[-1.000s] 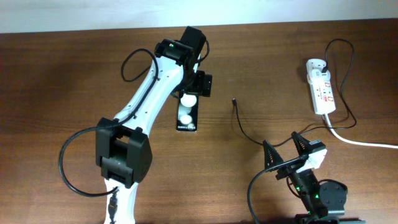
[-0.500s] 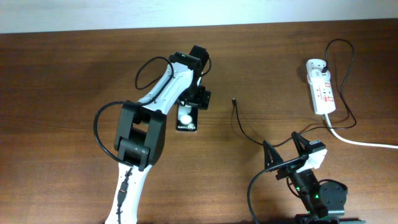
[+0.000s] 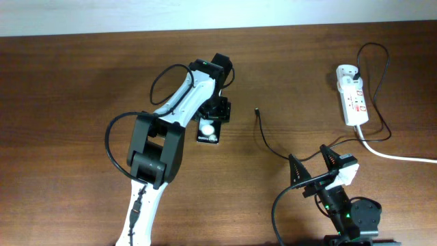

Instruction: Plug charger to phone and switch on socket

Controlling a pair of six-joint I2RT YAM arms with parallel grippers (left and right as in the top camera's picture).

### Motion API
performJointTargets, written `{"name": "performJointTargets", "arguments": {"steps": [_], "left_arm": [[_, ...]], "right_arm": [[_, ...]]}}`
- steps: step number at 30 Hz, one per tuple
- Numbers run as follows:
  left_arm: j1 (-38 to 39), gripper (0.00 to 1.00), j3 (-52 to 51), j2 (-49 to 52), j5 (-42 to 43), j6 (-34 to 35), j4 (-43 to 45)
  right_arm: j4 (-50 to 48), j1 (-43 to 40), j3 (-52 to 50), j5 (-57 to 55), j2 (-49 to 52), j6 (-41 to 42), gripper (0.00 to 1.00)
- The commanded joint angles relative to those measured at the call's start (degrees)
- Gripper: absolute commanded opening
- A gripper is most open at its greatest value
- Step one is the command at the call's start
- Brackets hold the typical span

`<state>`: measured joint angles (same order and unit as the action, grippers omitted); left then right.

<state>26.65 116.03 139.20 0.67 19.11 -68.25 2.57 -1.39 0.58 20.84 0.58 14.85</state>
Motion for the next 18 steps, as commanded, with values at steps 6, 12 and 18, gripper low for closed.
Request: {"name": "performJointTargets", "arguments": {"steps": [6,12,18], "left_arm": [[-0.57,0.74,-2.6,-0.31,-1.73,1.03,1.42],[-4.07,0.75,-2.6,-6.69,-1.9,0.96,0.0],[-6.29,0.78,-2.64,-6.69,-1.88,-0.76,-0.81]], "right_arm": [[0.35,0.26,-0.26,-0.28,-0.33,0.07,0.99],[0.35,0.26,-0.26,-0.28,-0.33,0.07,0.99],[0.35,0.26,-0.26,-0.28,-0.33,0.07,0.99]]}}
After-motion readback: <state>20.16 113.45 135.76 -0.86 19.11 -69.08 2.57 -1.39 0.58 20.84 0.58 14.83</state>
